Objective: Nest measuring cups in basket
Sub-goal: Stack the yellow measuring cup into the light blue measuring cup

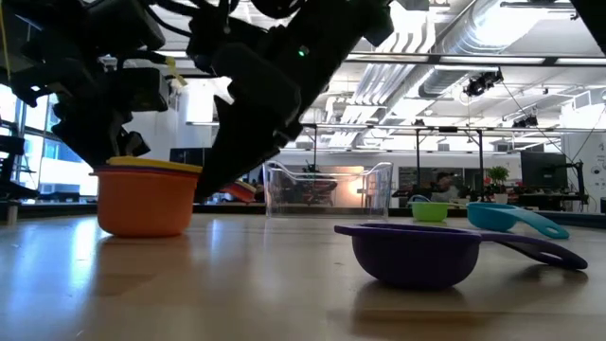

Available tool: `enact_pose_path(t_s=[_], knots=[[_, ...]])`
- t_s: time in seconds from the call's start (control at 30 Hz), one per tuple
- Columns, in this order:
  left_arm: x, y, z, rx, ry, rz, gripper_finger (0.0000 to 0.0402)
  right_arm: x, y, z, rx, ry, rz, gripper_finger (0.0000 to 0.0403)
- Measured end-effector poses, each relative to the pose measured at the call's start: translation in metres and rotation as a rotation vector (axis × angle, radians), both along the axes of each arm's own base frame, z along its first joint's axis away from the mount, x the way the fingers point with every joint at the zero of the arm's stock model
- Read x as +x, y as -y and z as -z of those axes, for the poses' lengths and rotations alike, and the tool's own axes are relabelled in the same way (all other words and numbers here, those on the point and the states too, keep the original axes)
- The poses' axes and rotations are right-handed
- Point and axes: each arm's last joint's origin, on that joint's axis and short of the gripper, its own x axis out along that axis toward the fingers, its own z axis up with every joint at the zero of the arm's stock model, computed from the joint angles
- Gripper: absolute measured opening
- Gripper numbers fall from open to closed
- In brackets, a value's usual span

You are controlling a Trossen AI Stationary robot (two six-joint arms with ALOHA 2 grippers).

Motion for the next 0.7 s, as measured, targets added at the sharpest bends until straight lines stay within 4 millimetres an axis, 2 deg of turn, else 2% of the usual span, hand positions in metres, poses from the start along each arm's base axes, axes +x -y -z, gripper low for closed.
enact_pose_path(t_s=[0.43, 0.7], knots=[[0.0, 0.0, 0.0, 0.012, 0.002, 0.011, 0.0074, 0.002, 0.015, 0.002, -0.082, -0.01, 0.041, 0.0089], [0.0, 0.0, 0.0, 0.014, 0.003, 0.009, 0.0074, 0.003, 0.027, 0.002, -0.068, -0.028, 0.056, 0.0089]])
